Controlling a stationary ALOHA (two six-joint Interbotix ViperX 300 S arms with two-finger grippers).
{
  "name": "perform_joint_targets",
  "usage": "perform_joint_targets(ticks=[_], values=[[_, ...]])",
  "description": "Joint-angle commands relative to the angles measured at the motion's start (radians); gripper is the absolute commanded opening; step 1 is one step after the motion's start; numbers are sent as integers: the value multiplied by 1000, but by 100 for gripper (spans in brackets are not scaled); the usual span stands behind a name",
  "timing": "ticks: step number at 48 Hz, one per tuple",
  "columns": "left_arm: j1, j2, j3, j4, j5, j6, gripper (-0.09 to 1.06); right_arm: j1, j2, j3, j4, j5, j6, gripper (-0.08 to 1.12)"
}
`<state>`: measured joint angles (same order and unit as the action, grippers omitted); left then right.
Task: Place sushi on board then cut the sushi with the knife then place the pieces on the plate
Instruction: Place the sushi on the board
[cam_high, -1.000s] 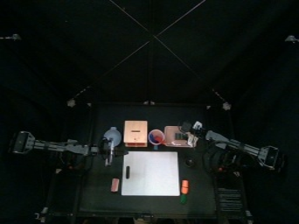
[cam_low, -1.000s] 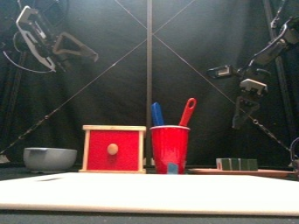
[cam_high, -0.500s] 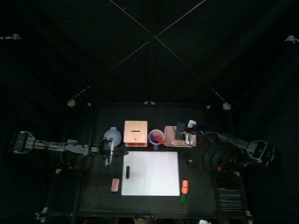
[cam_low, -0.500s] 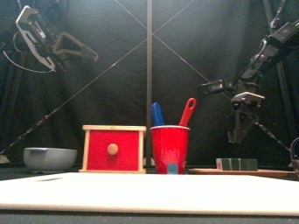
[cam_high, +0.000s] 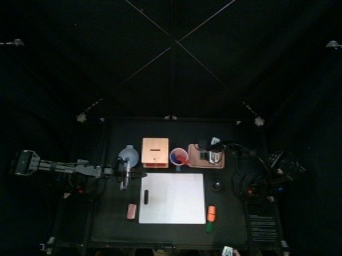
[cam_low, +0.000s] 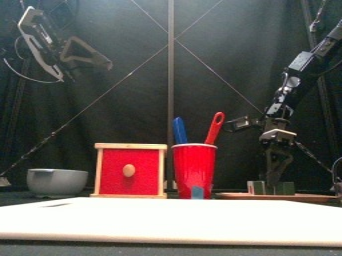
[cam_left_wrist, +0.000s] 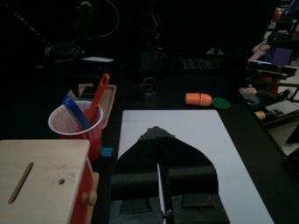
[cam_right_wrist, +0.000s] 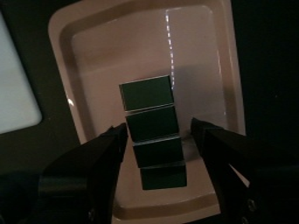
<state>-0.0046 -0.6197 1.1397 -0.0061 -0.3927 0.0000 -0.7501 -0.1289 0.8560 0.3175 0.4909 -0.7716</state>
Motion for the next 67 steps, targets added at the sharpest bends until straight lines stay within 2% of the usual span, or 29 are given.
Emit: perform_joint_targets(ticks=[1, 10, 22, 31, 36, 42, 50, 59, 67], values=[[-2, 2, -21, 0, -11, -2, -1, -2, 5, -14, 0, -25, -3, 90], [-2, 0, -21, 0, -11, -2, -1, -2, 18, -9, 21, -37, 3, 83], [-2, 2, -17, 0, -11, -3, -1, -2, 11, -9, 74, -26, 18, 58], [-2, 2, -17, 0, -11, -3, -1, -2, -60, -32, 173, 31, 31, 58], [-2, 2, -17, 0, -11, -3, -1, -2, -117, -41, 176, 57, 138, 58], [-2, 2, -17, 0, -11, -3, -1, 6, -179, -37, 98, 83, 325, 58], [-2, 2, -15, -2, -11, -2, -1, 95, -279, -21, -89, 130, 667, 58], [2, 0, -11, 0, -11, -2, -1, 267, -360, -14, -256, 143, 1100, 58], [2, 0, -6, 0, -9, -2, -1, 442, -380, -6, -397, 147, 1456, 58]])
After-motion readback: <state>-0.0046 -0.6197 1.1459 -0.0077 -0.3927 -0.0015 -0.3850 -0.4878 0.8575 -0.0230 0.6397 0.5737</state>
